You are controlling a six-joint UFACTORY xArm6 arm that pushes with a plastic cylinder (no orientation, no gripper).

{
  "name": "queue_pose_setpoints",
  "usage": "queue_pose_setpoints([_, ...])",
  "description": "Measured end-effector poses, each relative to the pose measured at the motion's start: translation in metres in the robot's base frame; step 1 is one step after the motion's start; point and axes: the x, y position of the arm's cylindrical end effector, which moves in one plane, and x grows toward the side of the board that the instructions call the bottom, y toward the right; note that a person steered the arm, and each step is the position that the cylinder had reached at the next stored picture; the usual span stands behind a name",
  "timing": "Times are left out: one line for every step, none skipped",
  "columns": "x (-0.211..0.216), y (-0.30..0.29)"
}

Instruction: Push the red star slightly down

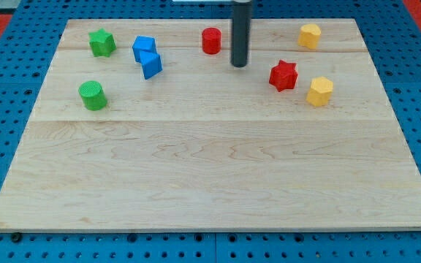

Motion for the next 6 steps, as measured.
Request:
queue_pose_setpoints([-0.002, 0.064])
queue_pose_setpoints([0.022, 0.069])
queue_pose_setpoints([0.034, 0.051])
queue_pose_setpoints([0.047, 0.032])
queue_pose_setpoints([0.082, 0.0])
queue_pose_setpoints([0.123, -0.012])
